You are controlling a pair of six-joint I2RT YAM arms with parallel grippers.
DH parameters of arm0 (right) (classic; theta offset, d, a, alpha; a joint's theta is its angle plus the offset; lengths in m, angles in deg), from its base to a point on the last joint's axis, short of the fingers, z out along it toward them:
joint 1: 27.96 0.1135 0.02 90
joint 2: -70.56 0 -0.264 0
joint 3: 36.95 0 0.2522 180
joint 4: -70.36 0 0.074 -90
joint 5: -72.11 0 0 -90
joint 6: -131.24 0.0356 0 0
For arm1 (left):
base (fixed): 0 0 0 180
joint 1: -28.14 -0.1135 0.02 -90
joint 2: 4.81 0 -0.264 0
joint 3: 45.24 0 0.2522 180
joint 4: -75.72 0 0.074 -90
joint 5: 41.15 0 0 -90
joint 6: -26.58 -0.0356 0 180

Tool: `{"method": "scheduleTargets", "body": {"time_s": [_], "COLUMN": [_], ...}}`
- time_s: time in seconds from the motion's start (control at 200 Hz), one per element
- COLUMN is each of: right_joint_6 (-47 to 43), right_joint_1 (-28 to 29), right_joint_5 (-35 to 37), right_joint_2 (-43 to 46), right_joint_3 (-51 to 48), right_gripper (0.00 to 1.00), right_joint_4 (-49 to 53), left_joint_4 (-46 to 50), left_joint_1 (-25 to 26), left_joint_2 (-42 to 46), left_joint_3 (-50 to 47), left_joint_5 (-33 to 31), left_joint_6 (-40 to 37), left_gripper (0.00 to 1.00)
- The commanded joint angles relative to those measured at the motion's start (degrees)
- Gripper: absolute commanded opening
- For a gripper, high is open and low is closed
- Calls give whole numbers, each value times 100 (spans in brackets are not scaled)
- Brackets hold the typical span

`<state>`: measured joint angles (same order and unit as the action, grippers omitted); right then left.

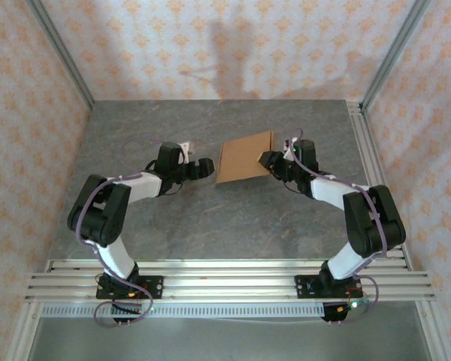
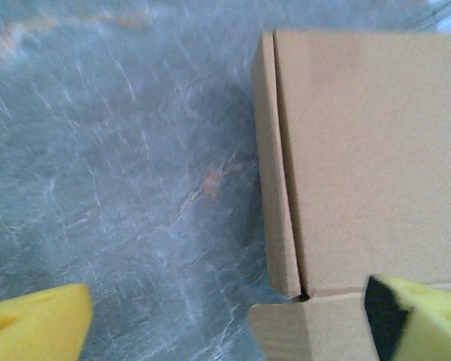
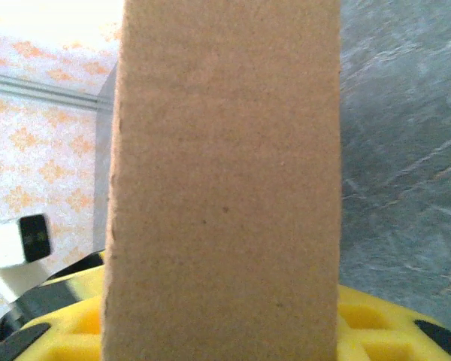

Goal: Fold the paper box

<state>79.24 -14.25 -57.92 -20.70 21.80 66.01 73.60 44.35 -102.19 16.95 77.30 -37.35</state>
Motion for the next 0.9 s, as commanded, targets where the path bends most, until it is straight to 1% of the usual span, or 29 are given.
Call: {"method": "scheduleTargets", "body": {"time_s": [0.0,0.08,0.16,0.215,0.26,0.325,0.355,0.425,0.45,0.465,0.501,0.566,0.616,0.646,0.716,0.781,0.841,0.896], "right_joint_6": [174,355,612,821,979,1190,1292,1546,1618,1655,1750,1925,2077,2150,2277,2275,2243,2249], "right_joint_1": [-288,-499,-685,-811,-912,-1040,-1095,-1200,-1223,-1242,-1259,-1274,-1270,-1275,-1273,-1271,-1273,-1274], "right_joint_5": [-208,-353,-520,-649,-734,-810,-858,-999,-1046,-1069,-1109,-1168,-1230,-1269,-1344,-1412,-1476,-1513], "right_joint_2": [376,514,615,668,714,771,778,794,794,802,817,825,817,813,823,832,830,826], "right_joint_3": [185,220,278,331,356,393,413,419,414,402,381,320,289,254,162,107,85,46], "right_gripper": [38,38,37,36,35,33,33,32,32,32,32,31,31,31,31,31,31,31], "right_joint_4": [187,194,182,193,211,260,280,204,146,113,18,-188,-334,-485,-825,-947,-1003,-1074], "left_joint_4": [59,15,-96,-83,175,529,592,560,551,568,533,446,507,471,-156,-796,-1281,-1510], "left_joint_1": [272,425,495,506,497,464,408,266,197,172,115,76,76,66,71,67,78,80], "left_joint_2": [586,879,1082,1133,1097,996,941,779,706,659,541,268,30,-163,-524,-786,-965,-1046], "left_joint_3": [-28,-58,-56,20,235,569,690,900,955,995,1091,1349,1592,1760,1873,1838,1848,1863], "left_joint_5": [-1140,-1656,-1940,-2017,-2027,-1911,-1756,-1312,-1243,-1201,-1034,-528,-259,19,538,770,912,962], "left_joint_6": [-855,-1120,-1300,-1353,-1314,-1058,-797,83,405,756,1179,1837,2460,2819,3787,4726,5334,5689], "left_gripper": [100,100,100,100,100,100,100,100,100,100,100,100,100,100,100,100,99,98]}}
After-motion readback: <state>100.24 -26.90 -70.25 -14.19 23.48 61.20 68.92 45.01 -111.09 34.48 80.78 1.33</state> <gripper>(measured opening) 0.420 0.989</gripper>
